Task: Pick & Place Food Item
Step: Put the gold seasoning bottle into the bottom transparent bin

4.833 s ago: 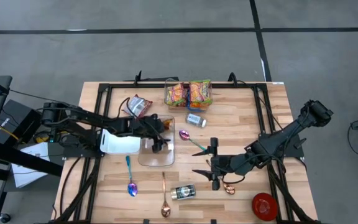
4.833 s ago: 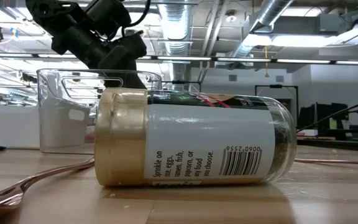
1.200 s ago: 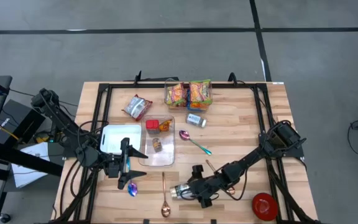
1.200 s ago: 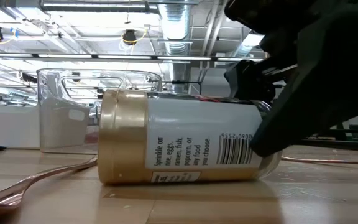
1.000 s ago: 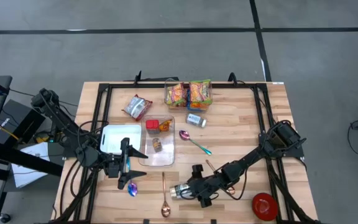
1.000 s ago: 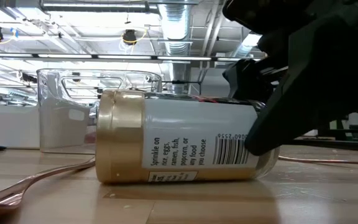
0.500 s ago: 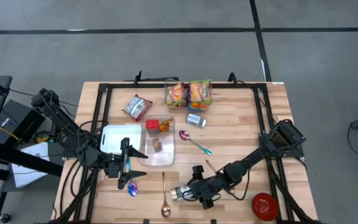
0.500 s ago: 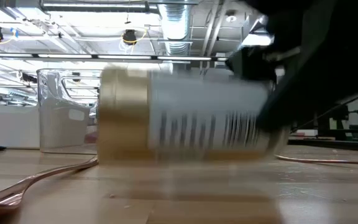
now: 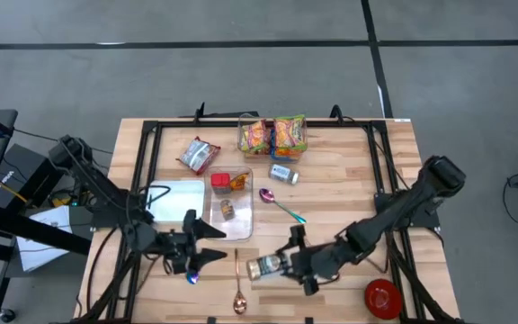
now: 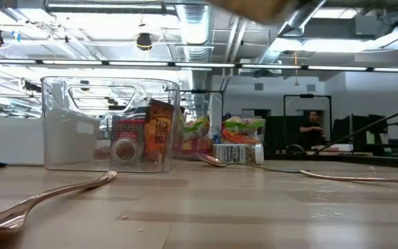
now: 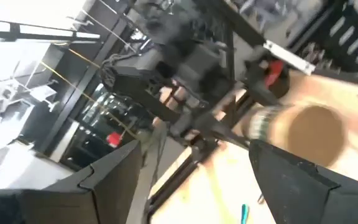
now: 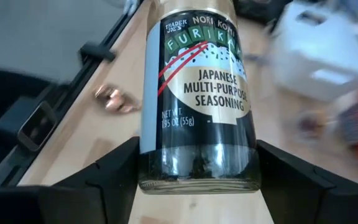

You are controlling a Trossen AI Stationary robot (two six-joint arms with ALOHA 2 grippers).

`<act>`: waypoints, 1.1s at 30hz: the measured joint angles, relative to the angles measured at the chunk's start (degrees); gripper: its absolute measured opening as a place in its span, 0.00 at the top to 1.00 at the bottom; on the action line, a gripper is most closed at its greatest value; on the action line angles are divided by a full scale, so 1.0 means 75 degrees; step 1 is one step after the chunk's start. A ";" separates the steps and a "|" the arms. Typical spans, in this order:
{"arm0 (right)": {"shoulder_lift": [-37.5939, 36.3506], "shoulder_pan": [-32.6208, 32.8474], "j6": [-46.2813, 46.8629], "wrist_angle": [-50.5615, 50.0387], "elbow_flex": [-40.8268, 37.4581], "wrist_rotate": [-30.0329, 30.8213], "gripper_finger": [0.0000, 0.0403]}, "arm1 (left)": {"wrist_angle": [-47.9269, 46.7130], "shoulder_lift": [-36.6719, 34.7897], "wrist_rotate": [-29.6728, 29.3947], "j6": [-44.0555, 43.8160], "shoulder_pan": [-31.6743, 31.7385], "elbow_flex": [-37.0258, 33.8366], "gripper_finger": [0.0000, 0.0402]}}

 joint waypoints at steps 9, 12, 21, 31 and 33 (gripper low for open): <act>-0.0618 -0.0198 -0.0348 -0.0308 0.0000 0.0013 0.33 | -0.0265 0.1771 -0.0864 0.0943 0.0117 0.1270 0.18; -0.0602 -0.0195 -0.0374 -0.0381 0.0000 -0.0012 0.33 | -0.0214 0.2231 -0.0914 0.0959 0.0187 0.1648 0.14; -0.0680 -0.0192 -0.0397 -0.0546 0.0000 0.0012 0.33 | -0.2333 0.2739 -0.1105 -0.0959 0.0163 0.2840 0.03; -0.0748 -0.0198 -0.0516 -0.0707 0.0000 0.0203 0.33 | -0.2514 0.2736 -0.1048 -0.1314 0.0140 0.2893 0.04; -0.0793 -0.0231 -0.0516 -0.0619 0.0014 0.0224 0.33 | -0.2515 0.2736 -0.0990 -0.1316 0.0143 0.2893 0.03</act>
